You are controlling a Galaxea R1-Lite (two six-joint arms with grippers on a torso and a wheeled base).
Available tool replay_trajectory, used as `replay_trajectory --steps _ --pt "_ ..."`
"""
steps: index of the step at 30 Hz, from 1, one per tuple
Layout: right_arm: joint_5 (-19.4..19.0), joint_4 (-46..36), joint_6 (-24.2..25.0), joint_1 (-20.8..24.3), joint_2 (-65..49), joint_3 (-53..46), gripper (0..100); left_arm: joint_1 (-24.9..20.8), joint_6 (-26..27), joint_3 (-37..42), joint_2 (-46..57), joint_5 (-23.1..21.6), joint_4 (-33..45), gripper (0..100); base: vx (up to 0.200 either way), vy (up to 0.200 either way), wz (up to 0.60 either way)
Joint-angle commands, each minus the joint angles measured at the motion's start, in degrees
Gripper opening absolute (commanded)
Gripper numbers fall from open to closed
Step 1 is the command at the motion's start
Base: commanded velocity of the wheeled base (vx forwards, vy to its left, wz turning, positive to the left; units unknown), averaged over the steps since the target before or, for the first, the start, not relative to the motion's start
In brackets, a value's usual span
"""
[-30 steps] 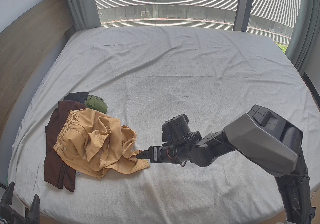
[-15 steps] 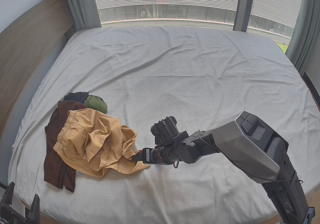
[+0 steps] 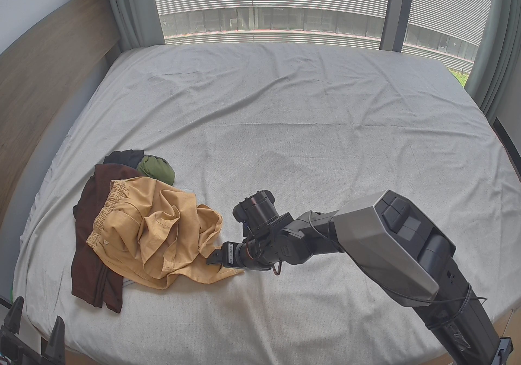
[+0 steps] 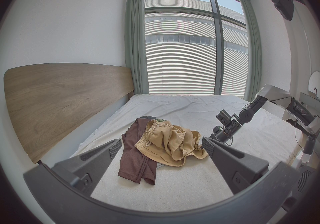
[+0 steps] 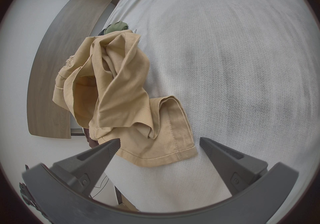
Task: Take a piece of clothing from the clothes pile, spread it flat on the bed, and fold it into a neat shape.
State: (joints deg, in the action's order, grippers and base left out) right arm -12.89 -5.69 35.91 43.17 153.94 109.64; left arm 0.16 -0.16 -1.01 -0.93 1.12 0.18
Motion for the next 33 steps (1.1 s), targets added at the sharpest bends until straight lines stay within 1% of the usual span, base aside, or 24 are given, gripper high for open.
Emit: replay_trajectory --steps 1,3,4,17,22,33 --pt "0.0 0.0 0.0 0.3 0.7 1.0 100 0.0 0.0 1.0 0.8 0.0 0.0 100 0.0 0.0 0.0" --pt "0.0 0.1 0.1 0.4 0.9 1.4 100 0.0 0.0 1.0 0.8 0.0 0.0 100 0.0 0.0 0.0" --pt "0.0 0.0 0.3 0.4 1.0 1.6 0 0.0 0.0 1.0 0.8 0.0 0.0 100 0.0 0.0 0.0" --pt "0.0 -0.1 2.0 0.5 0.9 1.2 0 0.0 0.0 1.0 0.8 0.0 0.0 100 0.0 0.0 0.0" --pt "1.6 0.0 2.5 0.4 0.0 -0.7 0 0.0 0.0 1.0 0.8 0.0 0.0 100 0.0 0.0 0.0" --pt "3.6 1.3 1.4 -2.5 -8.4 -13.3 0 0.0 0.1 1.0 0.8 0.0 0.0 100 0.0 0.0 0.0"
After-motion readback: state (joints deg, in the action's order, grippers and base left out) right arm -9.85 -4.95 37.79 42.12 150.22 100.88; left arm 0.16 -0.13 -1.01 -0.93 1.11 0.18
